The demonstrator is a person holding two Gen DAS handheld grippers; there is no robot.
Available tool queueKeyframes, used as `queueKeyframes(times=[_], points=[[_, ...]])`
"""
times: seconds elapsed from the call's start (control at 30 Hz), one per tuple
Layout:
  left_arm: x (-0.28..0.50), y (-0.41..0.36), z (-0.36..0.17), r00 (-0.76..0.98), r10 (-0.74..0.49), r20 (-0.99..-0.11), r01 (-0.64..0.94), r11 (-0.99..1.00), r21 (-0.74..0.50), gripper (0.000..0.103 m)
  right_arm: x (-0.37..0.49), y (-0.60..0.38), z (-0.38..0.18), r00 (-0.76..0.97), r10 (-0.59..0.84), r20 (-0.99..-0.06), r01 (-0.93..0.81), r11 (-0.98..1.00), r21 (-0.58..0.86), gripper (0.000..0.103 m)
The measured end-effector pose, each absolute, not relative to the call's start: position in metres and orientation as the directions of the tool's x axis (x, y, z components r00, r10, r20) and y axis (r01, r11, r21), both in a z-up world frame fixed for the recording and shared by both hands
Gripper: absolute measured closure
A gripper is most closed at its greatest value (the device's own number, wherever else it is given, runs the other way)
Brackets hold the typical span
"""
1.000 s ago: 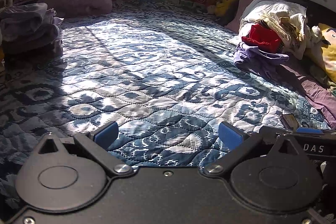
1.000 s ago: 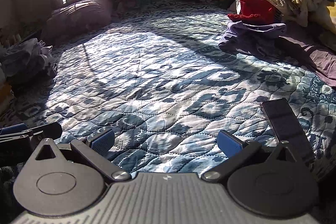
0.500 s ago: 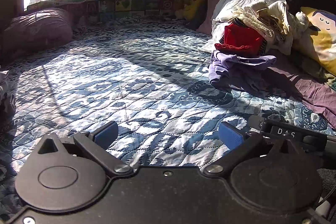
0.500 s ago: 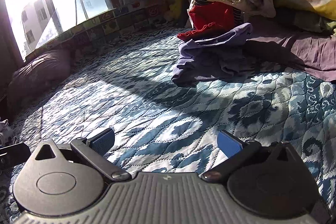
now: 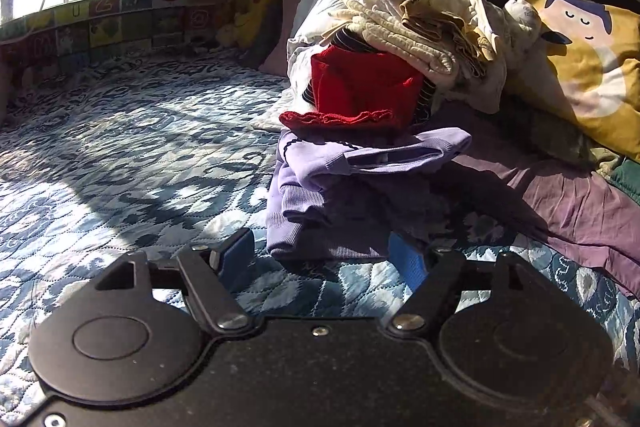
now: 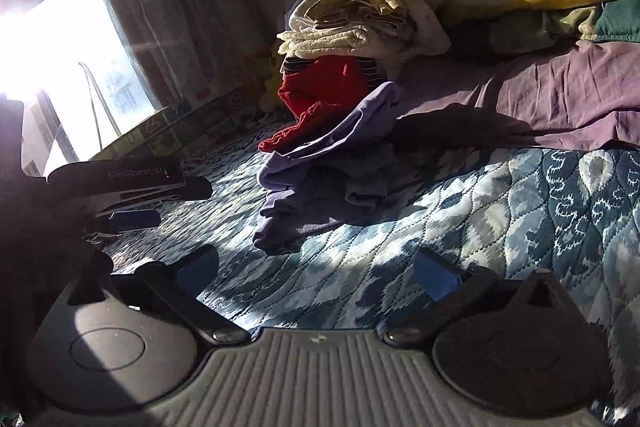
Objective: Fold clothes
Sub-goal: 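Grasp the lavender sweatshirt in the clothes pile with the left tool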
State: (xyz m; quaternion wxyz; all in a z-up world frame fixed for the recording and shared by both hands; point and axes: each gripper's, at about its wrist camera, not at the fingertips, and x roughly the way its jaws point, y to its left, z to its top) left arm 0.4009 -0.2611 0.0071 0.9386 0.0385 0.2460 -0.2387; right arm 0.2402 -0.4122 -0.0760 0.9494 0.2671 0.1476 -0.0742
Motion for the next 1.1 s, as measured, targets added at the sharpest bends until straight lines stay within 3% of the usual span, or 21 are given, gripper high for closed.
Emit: queueKeyframes(times=[0.43,0.53,0.57,0.6,0.63,0.77,1.1], points=[[0.519,-0.349,-0.017,0.765,-0.359,-0.534,0.430,0.903,0.008,0.043,0.247,-0.428,-0.087,0.934,-0.090,-0.347,0.272,0.808,0.523,0.000],[0.536,-0.357,-0.026,0.755,-0.312,-0.577,0.390,0.921,0.012,0.059,0.247,-0.432,-0.088,0.930,-0.095,-0.356,0.281,0.808,0.517,0.000],[0.541,-0.357,-0.028,0.743,-0.302,-0.597,0.376,0.927,-0.001,0.071,0.248,-0.434,-0.088,0.928,-0.095,-0.360,0.284,0.806,0.520,0.000],[0.543,-0.358,-0.030,0.734,-0.292,-0.613,0.369,0.930,-0.002,0.095,0.249,-0.434,-0.089,0.927,-0.094,-0.364,0.286,0.804,0.521,0.000],[0.542,-0.358,-0.030,0.734,-0.286,-0.617,0.364,0.931,0.001,0.097,0.249,-0.434,-0.089,0.925,-0.092,-0.368,0.287,0.804,0.521,0.000],[0.523,-0.354,-0.021,0.747,-0.289,-0.599,0.391,0.919,0.043,0.102,0.251,-0.432,-0.088,0.924,-0.086,-0.373,0.286,0.802,0.525,0.000],[0.464,-0.298,-0.002,0.735,-0.335,-0.590,0.414,0.910,-0.001,0.103,0.244,-0.431,-0.082,0.924,-0.096,-0.369,0.290,0.806,0.516,0.000]])
